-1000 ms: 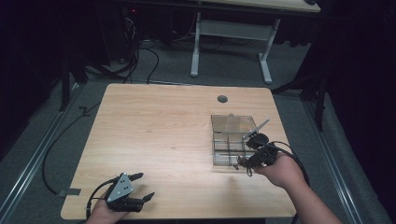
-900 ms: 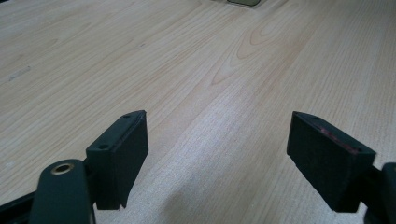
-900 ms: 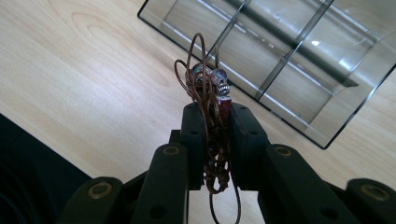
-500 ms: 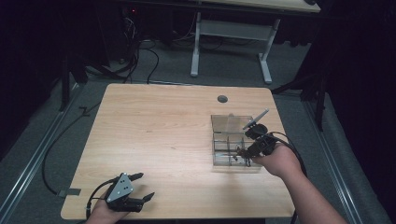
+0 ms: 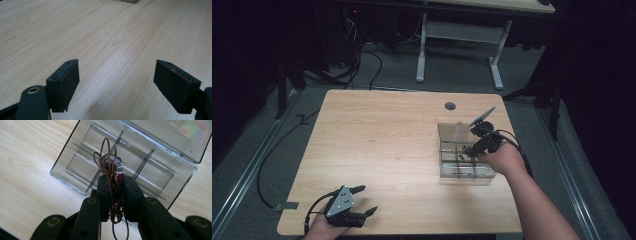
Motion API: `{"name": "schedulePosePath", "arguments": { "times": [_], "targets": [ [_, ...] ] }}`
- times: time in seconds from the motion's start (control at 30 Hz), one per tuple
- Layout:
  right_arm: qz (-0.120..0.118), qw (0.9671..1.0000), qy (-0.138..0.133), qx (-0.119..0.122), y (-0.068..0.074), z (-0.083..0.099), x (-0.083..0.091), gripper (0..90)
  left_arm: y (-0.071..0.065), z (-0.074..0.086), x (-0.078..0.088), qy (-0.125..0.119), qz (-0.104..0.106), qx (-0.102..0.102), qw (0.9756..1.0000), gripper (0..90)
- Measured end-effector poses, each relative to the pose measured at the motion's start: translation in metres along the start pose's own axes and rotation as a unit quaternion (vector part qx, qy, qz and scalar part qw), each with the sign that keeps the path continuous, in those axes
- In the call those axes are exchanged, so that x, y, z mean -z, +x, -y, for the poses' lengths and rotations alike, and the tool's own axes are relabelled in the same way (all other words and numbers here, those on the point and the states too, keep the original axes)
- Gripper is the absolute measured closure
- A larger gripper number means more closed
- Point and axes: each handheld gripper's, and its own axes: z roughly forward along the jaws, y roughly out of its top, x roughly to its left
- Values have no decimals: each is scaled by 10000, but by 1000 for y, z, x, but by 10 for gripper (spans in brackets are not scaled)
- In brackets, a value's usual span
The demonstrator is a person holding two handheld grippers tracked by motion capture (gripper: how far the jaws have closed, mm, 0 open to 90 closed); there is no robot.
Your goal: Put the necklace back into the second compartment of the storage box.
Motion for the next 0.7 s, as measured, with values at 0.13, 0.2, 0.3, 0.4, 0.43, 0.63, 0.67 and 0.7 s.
{"name": "schedulePosePath", "arguments": {
  "times": [0.13, 0.2, 0.3, 0.4, 0.43, 0.63, 0.67, 0.7],
  "targets": [
    [-4, 10000, -24, -56, -4, -6, -5, 777, 0, 0, 0, 1, 8, -2, 10000, 211],
    [35, 10000, 0, -67, -6, -9, -9, 777, 0, 0, 0, 0, 7, -3, 10000, 211],
    [76, 9999, 49, -134, -9, -14, -15, 776, 0, 0, 0, -13, 7, -6, 10000, 211],
    [105, 9997, 151, -128, -12, -16, -24, 776, 0, 0, 0, -12, 9, -7, 10000, 211],
    [90, 9997, 207, -123, -12, -16, -29, 776, 0, 0, 0, -12, 8, -7, 10000, 211],
    [35, 9996, 248, -98, -10, -18, -40, 776, -1, 0, 0, 26, 24, -30, 10000, 211],
    [48, 9996, 286, -64, -9, -18, -42, 776, -1, 0, 0, 23, 24, -34, 10000, 211],
    [49, 9994, 325, -68, -8, -19, -45, 776, -1, 0, 0, 23, 28, -33, 10000, 211]
  ]
}}
